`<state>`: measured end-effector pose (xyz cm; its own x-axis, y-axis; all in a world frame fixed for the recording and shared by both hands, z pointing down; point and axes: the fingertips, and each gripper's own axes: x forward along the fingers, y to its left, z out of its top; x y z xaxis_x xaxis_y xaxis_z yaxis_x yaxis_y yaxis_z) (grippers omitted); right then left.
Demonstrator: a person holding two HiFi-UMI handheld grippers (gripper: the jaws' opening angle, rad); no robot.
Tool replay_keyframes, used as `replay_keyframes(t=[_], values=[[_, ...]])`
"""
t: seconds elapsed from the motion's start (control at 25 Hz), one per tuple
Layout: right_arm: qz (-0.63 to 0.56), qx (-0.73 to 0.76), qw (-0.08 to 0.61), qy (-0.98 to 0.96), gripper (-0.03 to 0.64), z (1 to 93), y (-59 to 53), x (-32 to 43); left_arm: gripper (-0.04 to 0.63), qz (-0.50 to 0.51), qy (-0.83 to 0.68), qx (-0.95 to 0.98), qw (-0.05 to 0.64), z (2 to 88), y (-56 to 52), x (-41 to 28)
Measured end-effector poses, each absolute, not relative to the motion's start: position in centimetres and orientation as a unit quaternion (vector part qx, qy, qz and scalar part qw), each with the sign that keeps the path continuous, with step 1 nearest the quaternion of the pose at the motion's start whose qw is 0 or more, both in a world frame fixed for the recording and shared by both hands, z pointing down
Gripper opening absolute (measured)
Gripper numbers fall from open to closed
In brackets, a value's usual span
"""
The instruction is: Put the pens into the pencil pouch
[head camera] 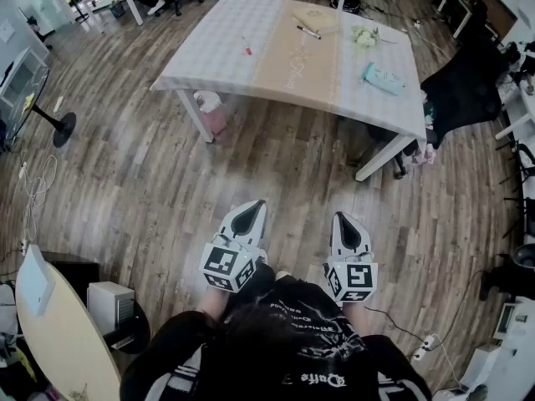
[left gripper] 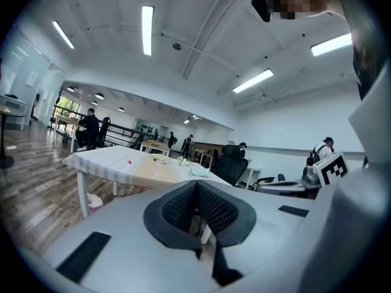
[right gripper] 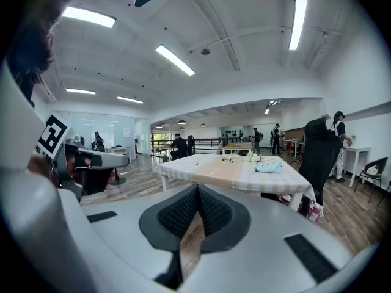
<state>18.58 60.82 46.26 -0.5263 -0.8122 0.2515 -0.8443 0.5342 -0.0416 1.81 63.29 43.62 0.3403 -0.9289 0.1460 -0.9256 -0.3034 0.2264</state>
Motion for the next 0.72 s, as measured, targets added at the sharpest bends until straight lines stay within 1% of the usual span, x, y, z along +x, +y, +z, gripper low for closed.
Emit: replay_keyframes(t=[0.12,0.4,0.72], values=[[0.07,0.481,0.104,-0.868,0.008,46.0,61.6,19.3,0.02,-0.004,-0.578,0.806,0.125,43.3,64.3,2.2],[0.065,0.476,0.11,-0.87,0.008,45.9,63.1,19.5,0.02,-0.005,-0.589,0.799,0.123,43.1,66.1,2.3],[0.077,0.482,0.099,-0.867,0.009,46.5,62.7,18.4,0.02,-0.006,-0.591,0.797,0.128,43.6,65.8,0.6]])
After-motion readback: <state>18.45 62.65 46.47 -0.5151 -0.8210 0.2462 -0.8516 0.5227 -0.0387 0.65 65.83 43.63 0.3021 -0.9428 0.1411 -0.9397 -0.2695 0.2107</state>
